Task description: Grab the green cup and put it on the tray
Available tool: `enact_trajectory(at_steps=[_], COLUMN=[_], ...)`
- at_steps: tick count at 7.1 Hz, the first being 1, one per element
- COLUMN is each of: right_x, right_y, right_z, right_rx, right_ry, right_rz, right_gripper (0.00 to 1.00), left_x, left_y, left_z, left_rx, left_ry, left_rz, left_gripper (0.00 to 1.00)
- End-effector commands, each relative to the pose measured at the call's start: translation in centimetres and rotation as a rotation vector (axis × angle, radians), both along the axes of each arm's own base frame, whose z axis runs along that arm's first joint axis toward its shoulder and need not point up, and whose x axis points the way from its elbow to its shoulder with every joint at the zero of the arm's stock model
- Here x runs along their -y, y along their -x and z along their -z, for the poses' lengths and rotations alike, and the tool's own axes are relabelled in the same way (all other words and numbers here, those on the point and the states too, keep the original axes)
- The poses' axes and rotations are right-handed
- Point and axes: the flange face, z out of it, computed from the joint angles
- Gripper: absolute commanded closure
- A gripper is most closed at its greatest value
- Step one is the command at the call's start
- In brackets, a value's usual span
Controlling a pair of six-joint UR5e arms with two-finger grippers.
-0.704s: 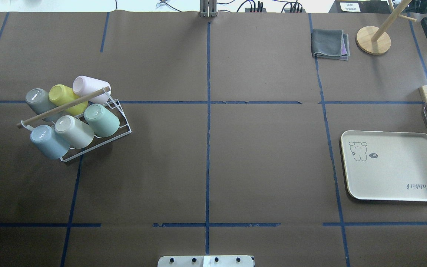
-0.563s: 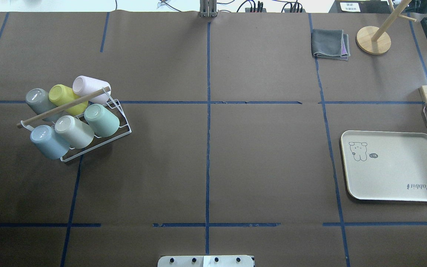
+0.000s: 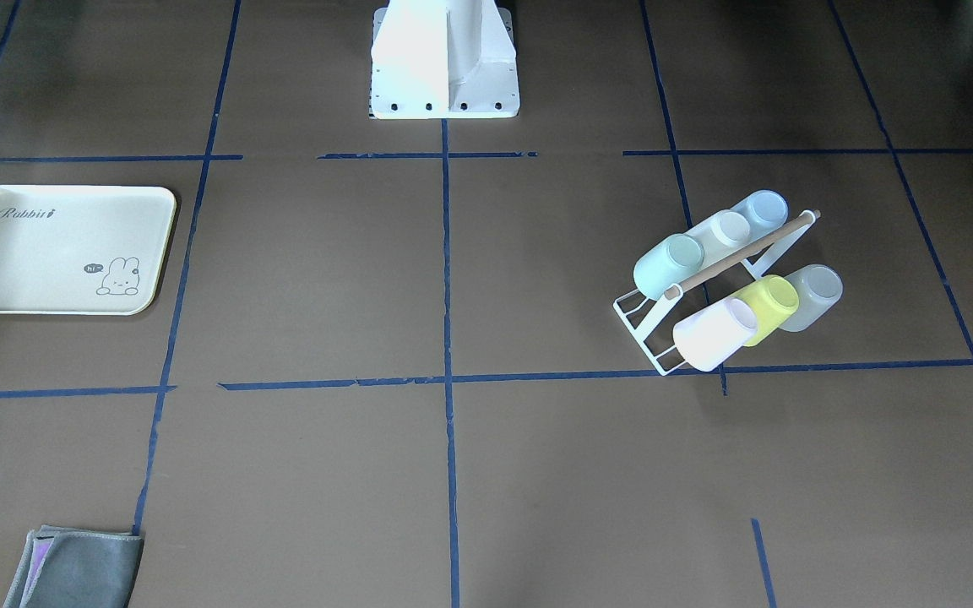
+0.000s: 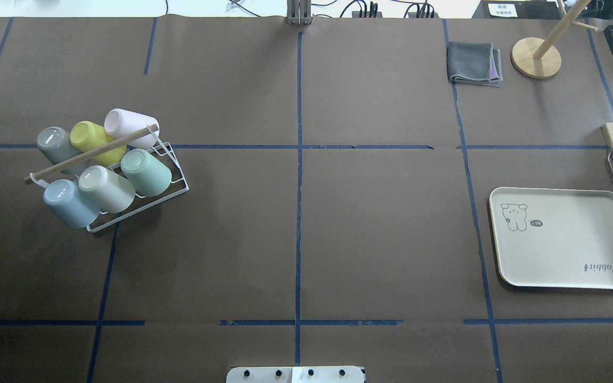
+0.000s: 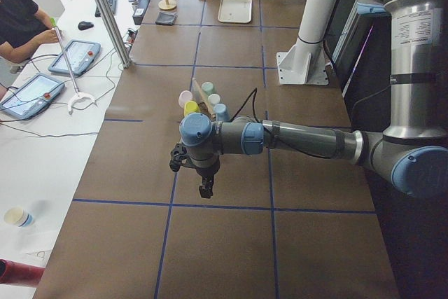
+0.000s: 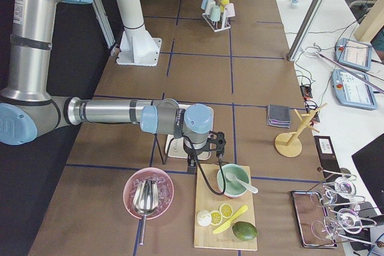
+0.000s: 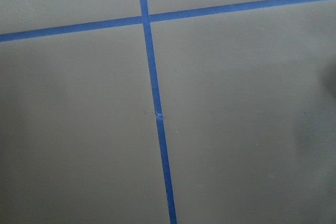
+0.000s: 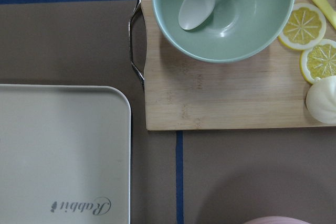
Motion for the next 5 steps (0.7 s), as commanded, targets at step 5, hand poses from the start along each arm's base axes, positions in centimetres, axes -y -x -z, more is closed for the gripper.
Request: enact_trajectory(at_steps=[5], right_x=[0.3], right_y=[3.5], right_z=[0.4], right_rx=[0.077], right_ry=[-0.03], right_rz=[0.055], right_gripper=[0.0], left_x=[-0.1], left_y=[-0.1], left_z=[-0.2], left_rx=[-0.008], left_ry=[0.013], left_rz=[0.004], left_gripper=[0.0])
